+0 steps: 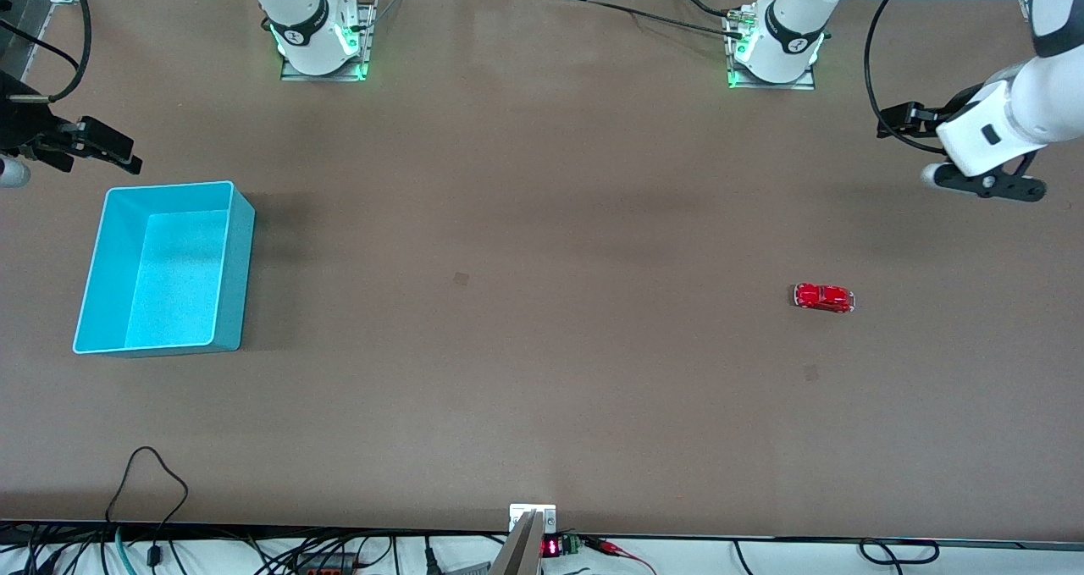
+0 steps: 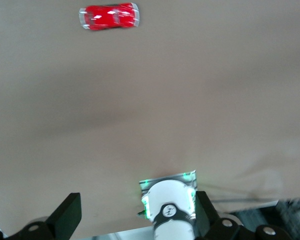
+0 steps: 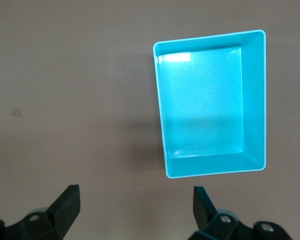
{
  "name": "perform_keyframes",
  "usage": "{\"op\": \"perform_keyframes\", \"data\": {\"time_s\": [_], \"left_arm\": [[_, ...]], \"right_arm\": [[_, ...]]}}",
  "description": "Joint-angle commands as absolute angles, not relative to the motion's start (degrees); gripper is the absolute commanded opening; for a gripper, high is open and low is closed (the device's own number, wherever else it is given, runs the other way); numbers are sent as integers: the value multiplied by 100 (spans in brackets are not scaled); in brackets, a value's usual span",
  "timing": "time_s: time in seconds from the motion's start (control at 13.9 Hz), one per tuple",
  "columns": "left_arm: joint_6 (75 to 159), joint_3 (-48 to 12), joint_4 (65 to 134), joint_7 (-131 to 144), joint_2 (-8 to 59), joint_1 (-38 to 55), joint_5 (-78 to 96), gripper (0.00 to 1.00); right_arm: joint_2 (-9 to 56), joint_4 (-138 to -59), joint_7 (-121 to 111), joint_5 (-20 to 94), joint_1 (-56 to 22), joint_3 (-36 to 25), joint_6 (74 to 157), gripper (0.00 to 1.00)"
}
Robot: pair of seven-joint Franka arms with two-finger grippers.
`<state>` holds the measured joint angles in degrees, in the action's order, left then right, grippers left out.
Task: Wind red beetle toy and store in blue box
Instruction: 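Move the left gripper over the red toy beetle car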
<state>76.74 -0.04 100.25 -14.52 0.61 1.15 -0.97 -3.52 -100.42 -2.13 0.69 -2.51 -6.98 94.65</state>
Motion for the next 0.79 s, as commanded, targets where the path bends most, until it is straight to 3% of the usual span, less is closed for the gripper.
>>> {"op": "perform_keyframes", "data": {"time_s": [0.0, 0.36, 0.72], "left_arm": [[8082, -35, 10238, -3175, 210, -26, -97, 100], [11112, -35, 11600, -5628, 596, -255, -306, 100], [13329, -35, 11646, -8178, 1791, -325, -439, 100]], "right_arm": [[-404, -10011, -149, -18, -264, -694, 9378, 100], [-404, -10011, -158, -18, -264, -694, 9378, 100], [-404, -10011, -167, -18, -255, -694, 9378, 100]]}}
